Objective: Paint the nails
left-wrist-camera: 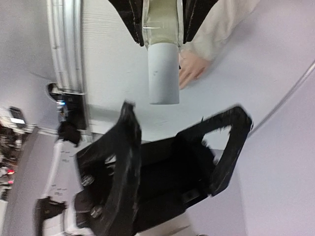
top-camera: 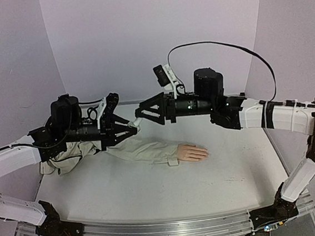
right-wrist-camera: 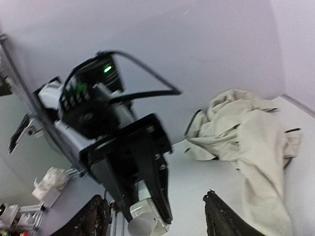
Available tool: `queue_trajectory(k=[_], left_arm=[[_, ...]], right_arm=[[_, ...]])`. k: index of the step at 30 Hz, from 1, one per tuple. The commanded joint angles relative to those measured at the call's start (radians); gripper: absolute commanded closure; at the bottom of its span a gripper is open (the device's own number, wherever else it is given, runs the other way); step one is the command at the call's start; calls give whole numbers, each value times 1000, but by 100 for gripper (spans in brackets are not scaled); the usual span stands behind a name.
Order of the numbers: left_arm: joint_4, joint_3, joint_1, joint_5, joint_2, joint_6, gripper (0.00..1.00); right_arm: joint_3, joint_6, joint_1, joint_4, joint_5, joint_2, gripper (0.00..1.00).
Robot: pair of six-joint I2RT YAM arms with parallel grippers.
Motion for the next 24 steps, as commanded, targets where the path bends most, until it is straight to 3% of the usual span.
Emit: queue_trajectory(k=[1, 4, 8, 14, 19, 24], left_arm=[[60, -13, -32, -546, -48, 106, 100], [63, -20, -42, -766, -51, 145, 100], [65, -18, -44, -861, -50, 141, 100], [68, -19, -46, -890, -59, 140, 100], [67, -19, -47, -885, -61, 144, 100], [67, -20, -48, -868, -59, 146, 100]], right_arm=[[88, 174, -10, -57, 360, -45, 23], [117, 319, -3, -52, 415, 4, 21], [240, 391, 38, -77, 451, 114, 25], [368, 451, 78, -121, 542, 234, 33], [425, 472, 91, -123, 547, 296, 52], [466, 480, 103, -123, 536, 337, 61]])
